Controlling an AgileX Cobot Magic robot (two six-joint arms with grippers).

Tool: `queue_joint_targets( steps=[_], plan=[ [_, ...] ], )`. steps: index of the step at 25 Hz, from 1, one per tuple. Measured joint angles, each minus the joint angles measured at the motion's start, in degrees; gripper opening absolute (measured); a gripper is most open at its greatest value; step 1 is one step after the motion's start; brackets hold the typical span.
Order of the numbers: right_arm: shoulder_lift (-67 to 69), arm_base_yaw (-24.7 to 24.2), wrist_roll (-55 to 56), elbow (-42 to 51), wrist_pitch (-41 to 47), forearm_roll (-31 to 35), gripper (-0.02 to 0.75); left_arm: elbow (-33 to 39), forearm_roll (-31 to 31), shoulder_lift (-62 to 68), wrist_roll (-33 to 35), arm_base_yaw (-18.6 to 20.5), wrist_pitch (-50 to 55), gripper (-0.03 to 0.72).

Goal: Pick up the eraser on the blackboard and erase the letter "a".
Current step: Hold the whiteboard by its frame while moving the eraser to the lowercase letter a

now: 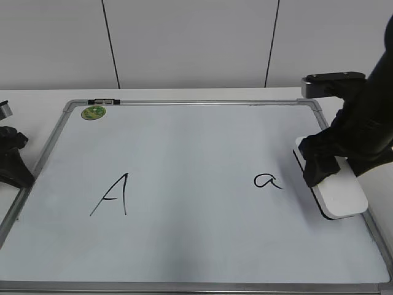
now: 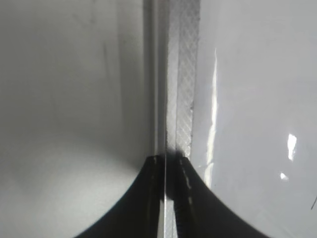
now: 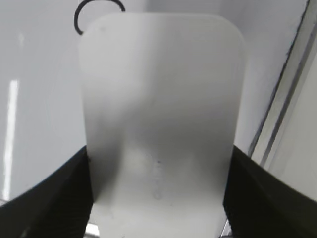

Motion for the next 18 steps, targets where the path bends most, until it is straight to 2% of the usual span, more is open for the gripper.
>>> queue_joint_targets(
  steps=[12,18],
  plan=[
    [18.8,0.1,-1.0,-16.5,3.4,-1.3,0.539,0.0,0.0,0.0,0.0,0.0,0.3,0.032],
    [24.0,0.1,-1.7,-20.2,4.5,-1.3,0.539,0.0,0.0,0.0,0.0,0.0,0.3,0.032]
  ],
)
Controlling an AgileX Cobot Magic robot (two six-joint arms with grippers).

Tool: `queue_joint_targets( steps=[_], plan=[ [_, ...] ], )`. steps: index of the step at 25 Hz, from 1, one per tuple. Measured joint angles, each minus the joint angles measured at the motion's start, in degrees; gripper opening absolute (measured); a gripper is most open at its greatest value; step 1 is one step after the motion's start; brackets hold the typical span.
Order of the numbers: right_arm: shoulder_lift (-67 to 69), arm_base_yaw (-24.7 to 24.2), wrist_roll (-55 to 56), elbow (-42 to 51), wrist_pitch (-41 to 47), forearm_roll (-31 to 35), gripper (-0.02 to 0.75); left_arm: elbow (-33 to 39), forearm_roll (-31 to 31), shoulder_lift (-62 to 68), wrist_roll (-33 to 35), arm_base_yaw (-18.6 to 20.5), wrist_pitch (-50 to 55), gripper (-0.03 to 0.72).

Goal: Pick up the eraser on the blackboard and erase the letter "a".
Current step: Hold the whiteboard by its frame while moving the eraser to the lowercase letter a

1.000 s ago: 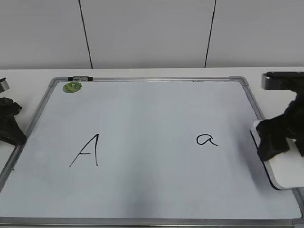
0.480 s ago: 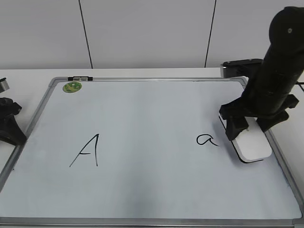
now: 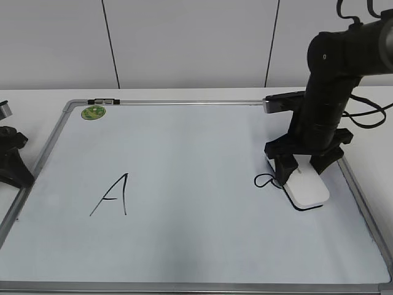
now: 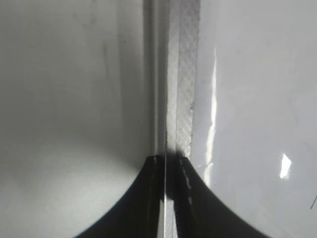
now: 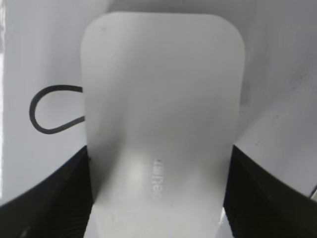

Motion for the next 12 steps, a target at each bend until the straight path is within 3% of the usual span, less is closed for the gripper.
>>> queue_joint_targets(
  steps=[12],
  plan=[
    [1.8,1.0,-4.3,-1.1,0.5,3.2,0.538,0.0,0.0,0.0,0.0,0.0,0.0,0.032]
  ],
)
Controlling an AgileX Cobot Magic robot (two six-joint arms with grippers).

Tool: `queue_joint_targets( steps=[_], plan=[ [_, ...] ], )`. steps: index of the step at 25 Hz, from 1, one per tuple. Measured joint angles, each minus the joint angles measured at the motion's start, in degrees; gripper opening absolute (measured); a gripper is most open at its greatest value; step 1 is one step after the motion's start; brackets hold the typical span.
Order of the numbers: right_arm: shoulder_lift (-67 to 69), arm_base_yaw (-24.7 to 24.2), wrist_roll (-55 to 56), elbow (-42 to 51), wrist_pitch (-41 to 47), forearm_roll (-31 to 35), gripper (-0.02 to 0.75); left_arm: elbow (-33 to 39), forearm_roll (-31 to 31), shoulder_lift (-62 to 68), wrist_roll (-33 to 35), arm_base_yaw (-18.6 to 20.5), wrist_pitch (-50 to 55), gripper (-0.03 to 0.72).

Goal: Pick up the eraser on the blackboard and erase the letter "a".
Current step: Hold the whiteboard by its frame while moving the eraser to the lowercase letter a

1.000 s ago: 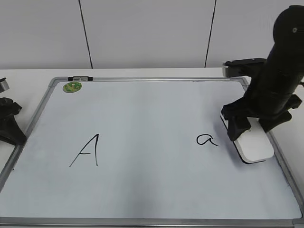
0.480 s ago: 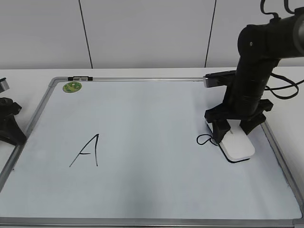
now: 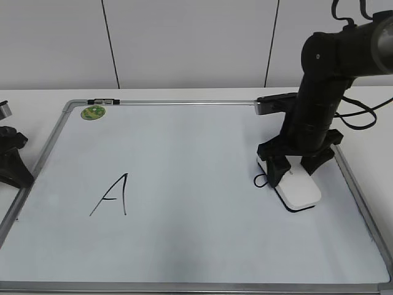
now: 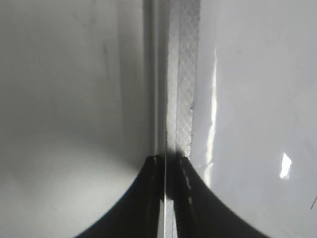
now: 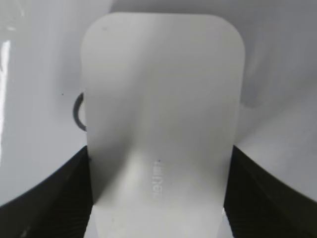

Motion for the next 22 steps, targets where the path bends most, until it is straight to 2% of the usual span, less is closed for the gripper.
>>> queue_joint_targets(
  steps=[13,22],
  plan=[
    [3.6,12.2,-1.2,-5.8,3.1,0.0,0.538,0.0,0.0,0.0,0.0,0.0,0.0,0.032],
    [4.1,12.0,-0.8,-6.8,3.8,-0.4,0.538,0.0,0.0,0.0,0.0,0.0,0.0,0.032]
  ],
)
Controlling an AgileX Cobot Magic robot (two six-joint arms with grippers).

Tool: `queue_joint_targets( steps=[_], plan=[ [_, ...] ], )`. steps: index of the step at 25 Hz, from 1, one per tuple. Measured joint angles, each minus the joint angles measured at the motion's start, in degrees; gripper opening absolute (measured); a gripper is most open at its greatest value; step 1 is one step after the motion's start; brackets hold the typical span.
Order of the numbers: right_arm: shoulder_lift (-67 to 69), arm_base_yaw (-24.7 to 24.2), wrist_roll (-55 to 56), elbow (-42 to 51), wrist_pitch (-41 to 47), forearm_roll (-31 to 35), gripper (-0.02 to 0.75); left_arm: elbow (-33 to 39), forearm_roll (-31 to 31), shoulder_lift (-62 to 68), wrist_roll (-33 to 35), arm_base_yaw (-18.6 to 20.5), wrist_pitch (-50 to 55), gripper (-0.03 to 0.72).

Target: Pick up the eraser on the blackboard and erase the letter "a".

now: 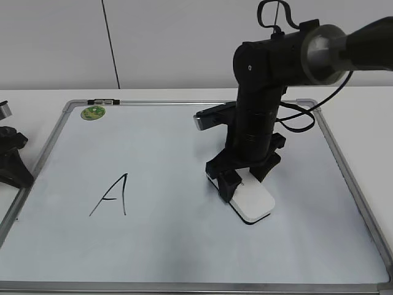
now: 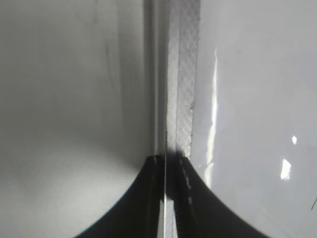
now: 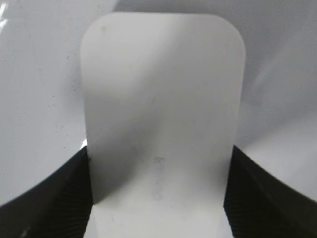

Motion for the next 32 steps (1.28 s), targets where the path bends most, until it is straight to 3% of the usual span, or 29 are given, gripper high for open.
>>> queue_joint_targets(
  steps=[7,23,32],
  plan=[
    [0.0,-3.4,0.9,-0.1,0.3,2.2,0.538,0.0,0.0,0.0,0.0,0.0,0.0,0.032],
    [-1.8,-12.8,4.5,0.5,1.1,-6.1,0.538,0.0,0.0,0.0,0.0,0.0,0.0,0.032],
    [-11.8,-17.2,5.1,0.6,5.1,-6.4,0.538,0.0,0.0,0.0,0.0,0.0,0.0,0.032]
  ],
)
